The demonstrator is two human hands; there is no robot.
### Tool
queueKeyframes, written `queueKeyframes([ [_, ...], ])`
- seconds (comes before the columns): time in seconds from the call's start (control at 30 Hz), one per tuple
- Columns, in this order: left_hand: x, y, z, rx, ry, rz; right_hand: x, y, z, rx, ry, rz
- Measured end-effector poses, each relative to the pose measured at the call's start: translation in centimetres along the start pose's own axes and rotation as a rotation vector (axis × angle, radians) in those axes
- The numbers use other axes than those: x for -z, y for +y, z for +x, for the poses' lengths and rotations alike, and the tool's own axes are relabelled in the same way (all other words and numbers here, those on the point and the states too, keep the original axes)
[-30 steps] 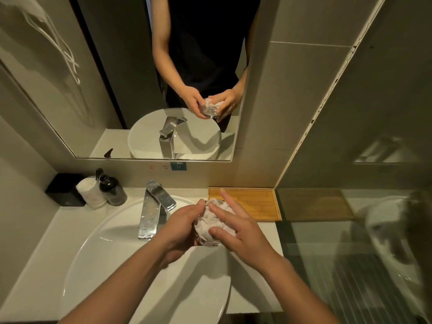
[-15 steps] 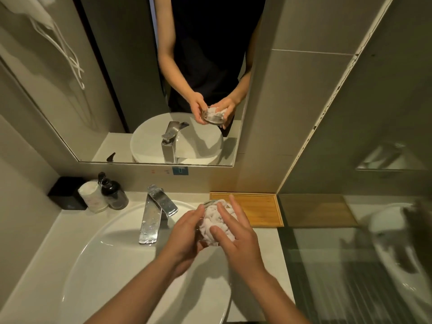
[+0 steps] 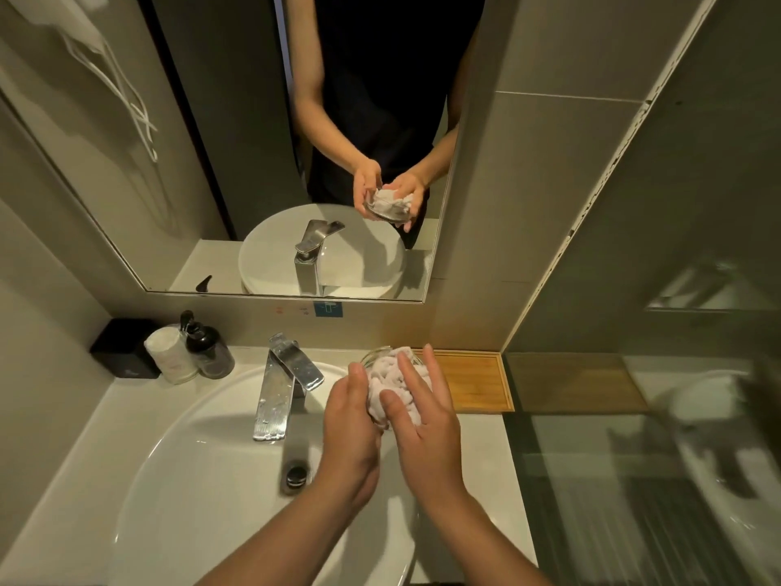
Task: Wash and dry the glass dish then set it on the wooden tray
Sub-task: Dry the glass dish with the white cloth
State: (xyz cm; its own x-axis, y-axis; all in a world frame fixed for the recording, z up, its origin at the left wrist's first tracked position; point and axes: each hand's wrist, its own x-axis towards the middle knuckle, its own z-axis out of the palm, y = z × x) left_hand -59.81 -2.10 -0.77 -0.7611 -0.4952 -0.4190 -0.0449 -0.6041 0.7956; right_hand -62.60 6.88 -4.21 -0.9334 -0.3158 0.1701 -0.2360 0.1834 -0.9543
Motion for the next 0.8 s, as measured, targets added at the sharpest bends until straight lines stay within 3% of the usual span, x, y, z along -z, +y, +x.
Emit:
queueKeyframes([
  [0.1,0.9,0.1,0.5,0.085,-0.043,-0.009,0.9,0.2,0.0,-0.047,-0.067,0.011],
  [0.27,2.9,3.5,2.6,0.239,-0.260,0.291,4.4,0.6,1.9,0.121,-0.436,-0.166],
  [0.33,2.9,4.0,2.7,0.238,-0.300,0.368,4.8,0.3,2.4,0.149,-0.486,-0.203],
  [0.47,2.1,3.7,2.2,0.150,-0.264,0.328,4.2,0.1,2.8,0.135,-0.390,-0.141],
  [0.67,0.5,-0.1,0.5,-0.079,-0.019,0.097,0.6,0.2,0.7,0.054,-0.021,-0.016],
  [0.8,1.3,-0.1,0.6,0.021,-0.042,0.068,0.8,0.6,0.1,0.017,-0.021,0.001],
])
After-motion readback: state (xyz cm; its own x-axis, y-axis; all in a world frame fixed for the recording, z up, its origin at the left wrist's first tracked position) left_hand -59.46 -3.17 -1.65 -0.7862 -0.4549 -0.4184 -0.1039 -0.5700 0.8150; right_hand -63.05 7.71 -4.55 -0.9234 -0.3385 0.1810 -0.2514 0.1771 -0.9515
